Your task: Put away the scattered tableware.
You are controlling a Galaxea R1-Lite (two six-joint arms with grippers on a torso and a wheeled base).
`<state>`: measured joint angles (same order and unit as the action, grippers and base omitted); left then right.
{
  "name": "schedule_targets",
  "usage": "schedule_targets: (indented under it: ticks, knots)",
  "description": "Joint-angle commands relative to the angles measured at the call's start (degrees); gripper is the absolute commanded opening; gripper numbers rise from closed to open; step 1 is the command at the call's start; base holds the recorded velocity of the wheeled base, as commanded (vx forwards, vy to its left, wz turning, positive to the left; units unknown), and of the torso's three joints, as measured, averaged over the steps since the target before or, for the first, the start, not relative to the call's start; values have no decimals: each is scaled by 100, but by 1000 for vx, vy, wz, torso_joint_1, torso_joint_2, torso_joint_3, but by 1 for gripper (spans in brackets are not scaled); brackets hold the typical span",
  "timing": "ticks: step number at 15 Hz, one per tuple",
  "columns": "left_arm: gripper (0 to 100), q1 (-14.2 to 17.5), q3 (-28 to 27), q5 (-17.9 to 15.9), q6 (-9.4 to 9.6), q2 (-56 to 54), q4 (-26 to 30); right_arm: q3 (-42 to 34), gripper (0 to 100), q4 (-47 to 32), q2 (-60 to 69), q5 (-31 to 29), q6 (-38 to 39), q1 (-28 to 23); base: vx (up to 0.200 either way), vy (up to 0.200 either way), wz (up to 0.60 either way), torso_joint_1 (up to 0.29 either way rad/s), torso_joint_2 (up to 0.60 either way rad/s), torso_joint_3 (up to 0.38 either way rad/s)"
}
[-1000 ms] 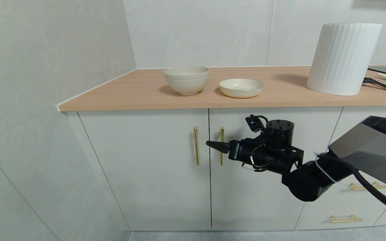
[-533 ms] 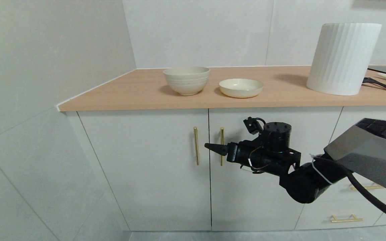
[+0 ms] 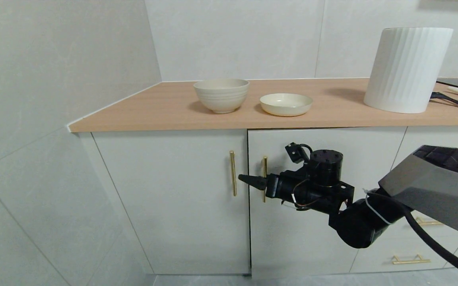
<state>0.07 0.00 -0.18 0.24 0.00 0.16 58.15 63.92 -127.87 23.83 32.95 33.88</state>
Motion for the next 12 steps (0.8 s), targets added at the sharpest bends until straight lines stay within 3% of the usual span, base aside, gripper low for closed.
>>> schedule_targets:
  ticks: [1, 4, 12]
  knots:
    - [100, 1, 0, 1, 2, 9, 2, -471, 100, -28, 508, 535, 10, -39, 0, 0, 0, 0, 0, 0]
    - [100, 1, 0, 1, 2, 9, 2, -1174, 100, -63, 1326, 1264, 10, -153, 0, 0, 0, 0, 0, 0]
    - [100, 1, 0, 1, 2, 9, 2, -2255, 100, -28, 1950, 1545, -70, -136, 0, 0, 0, 0, 0, 0]
